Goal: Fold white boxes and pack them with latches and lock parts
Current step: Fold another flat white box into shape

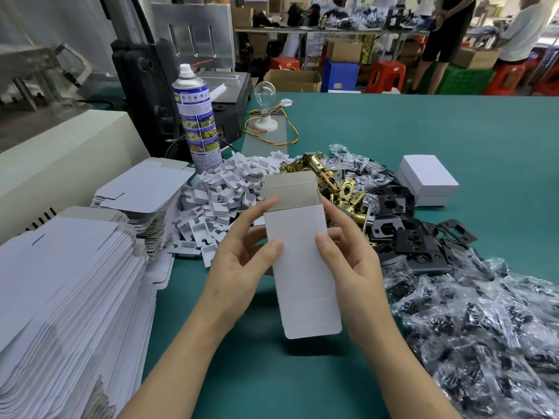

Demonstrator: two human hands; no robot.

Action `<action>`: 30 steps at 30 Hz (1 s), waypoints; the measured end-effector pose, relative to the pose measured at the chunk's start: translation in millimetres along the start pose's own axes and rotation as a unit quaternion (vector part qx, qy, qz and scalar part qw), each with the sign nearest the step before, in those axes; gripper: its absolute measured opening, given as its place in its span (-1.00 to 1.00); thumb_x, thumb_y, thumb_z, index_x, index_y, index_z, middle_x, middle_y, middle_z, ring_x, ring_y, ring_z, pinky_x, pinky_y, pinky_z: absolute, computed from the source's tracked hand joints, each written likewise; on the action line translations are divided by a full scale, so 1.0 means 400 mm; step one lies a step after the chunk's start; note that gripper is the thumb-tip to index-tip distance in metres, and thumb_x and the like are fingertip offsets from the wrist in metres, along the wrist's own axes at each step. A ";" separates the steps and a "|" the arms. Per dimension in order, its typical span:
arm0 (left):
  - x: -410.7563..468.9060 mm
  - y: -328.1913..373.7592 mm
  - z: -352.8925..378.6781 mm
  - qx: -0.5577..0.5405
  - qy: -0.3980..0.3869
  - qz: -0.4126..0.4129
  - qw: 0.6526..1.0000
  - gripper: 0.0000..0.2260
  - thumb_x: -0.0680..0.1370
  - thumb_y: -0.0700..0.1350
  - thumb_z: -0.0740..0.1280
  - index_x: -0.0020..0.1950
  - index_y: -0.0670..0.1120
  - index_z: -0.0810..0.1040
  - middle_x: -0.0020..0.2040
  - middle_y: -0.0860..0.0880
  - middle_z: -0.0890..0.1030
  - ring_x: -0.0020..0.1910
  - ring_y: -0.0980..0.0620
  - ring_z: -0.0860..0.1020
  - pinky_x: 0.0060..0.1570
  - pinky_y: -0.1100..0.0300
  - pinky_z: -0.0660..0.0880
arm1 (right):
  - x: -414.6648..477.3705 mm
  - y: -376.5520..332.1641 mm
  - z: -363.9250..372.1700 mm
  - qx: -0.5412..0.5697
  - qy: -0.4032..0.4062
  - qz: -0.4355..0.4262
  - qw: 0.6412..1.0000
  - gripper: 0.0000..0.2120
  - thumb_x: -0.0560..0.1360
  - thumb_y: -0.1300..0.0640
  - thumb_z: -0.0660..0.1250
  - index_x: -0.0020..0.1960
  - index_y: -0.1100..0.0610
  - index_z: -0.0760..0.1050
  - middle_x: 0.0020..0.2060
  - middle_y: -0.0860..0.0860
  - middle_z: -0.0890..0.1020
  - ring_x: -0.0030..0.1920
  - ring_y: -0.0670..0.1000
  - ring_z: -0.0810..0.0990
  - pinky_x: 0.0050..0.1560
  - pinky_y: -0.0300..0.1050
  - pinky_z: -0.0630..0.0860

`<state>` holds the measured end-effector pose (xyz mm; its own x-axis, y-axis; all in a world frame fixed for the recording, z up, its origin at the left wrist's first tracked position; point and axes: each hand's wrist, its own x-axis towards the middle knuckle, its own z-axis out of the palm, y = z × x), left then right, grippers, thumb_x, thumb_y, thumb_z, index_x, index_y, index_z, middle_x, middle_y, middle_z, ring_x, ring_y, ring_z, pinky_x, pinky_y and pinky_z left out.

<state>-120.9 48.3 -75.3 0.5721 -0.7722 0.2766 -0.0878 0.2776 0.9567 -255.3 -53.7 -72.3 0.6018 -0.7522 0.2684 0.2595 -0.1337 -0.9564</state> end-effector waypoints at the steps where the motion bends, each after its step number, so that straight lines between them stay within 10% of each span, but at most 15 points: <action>1: -0.002 0.002 0.000 0.000 -0.005 -0.004 1.000 -0.60 0.53 0.04 0.41 0.35 0.33 0.56 0.19 0.01 0.72 0.10 0.07 0.69 -0.03 0.19 0.63 | -0.003 -0.003 0.001 -0.025 0.000 -0.013 1.000 -0.62 0.54 -0.12 0.38 0.35 -0.30 0.51 -0.04 0.01 0.65 -0.01 0.07 0.69 0.00 0.19 0.68; 19: -0.008 0.025 -0.001 -0.004 -0.049 -0.044 0.998 -0.69 0.52 0.11 0.42 0.26 0.27 0.61 0.12 0.00 0.73 0.02 0.02 0.72 -0.15 0.17 0.65 | 0.002 -0.011 -0.016 0.069 -0.010 -0.003 0.998 -0.78 0.53 0.13 0.32 0.14 -0.05 0.61 -0.04 0.24 0.59 -0.05 0.06 0.60 -0.06 -0.05 0.60; 30: -0.003 0.007 0.001 0.017 -0.033 -0.042 0.998 -0.81 0.54 0.14 0.40 0.12 0.19 0.67 0.04 0.05 0.73 -0.06 0.13 0.69 -0.23 0.27 0.59 | 0.005 -0.003 -0.014 0.020 -0.013 0.004 1.000 -0.88 0.60 -0.01 0.30 -0.08 -0.01 0.53 -0.20 -0.08 0.54 -0.20 -0.09 0.48 -0.23 -0.25 0.48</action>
<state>-122.1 49.7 -73.1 0.5230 -0.8286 0.2000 -0.0697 0.1922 0.9789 -258.7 -58.8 -71.1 0.6229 -0.7364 0.2638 0.2835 -0.1017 -0.9536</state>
